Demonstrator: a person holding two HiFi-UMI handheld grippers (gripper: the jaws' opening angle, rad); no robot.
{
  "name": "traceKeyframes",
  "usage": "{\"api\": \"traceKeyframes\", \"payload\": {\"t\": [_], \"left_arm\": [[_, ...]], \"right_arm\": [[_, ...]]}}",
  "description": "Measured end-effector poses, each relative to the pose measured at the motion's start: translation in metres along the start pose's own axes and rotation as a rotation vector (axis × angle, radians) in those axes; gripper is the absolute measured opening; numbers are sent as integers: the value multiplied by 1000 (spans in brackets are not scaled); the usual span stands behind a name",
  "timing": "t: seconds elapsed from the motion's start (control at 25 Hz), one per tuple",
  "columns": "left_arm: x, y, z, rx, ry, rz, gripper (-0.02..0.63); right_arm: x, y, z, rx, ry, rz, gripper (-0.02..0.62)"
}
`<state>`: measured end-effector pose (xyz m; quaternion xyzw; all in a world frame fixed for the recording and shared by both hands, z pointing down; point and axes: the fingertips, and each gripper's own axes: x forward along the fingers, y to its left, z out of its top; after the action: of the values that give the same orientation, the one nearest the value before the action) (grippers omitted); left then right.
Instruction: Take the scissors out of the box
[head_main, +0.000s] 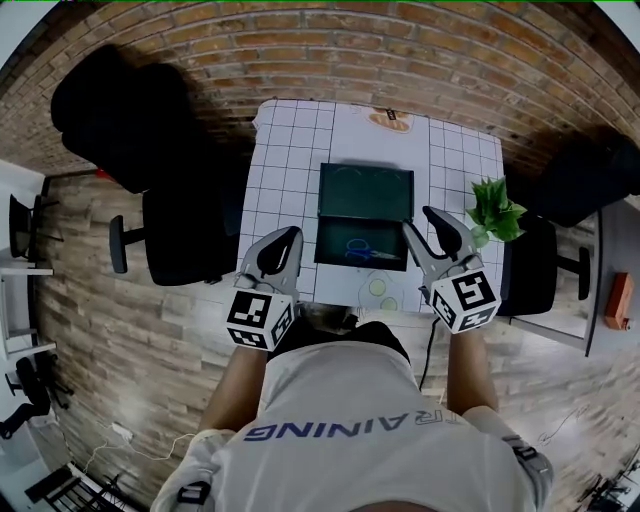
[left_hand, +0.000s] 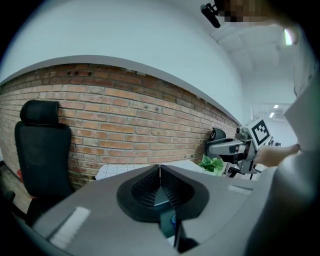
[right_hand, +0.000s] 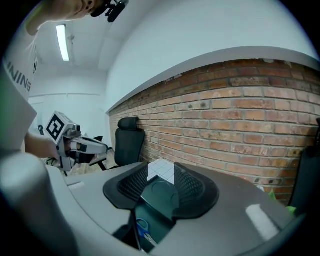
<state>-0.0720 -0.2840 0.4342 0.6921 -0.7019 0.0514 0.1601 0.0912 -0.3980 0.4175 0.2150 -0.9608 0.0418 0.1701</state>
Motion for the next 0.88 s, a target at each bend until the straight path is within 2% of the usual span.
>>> {"api": "traceKeyframes", "payload": {"t": [0.12,0.24,0.36,0.52,0.88], "left_arm": [[0,7,0,-5,-7,-8,2],[1,10,-5,-18,-4,-21,2],[2,13,-10,-32,-1,-26,2],[-1,22,-16,-54,1,-3,2],[-23,55,-44,-121,31,113,2]], "right_arm": [[5,7,-4,-33,44,8,167],[16,16,-13,-110,127,48,174],[32,34,-30,-192,256,163,178],[52,58,-77,-339,503,337,187],[88,88,-177,-523,863,564,175]]}}
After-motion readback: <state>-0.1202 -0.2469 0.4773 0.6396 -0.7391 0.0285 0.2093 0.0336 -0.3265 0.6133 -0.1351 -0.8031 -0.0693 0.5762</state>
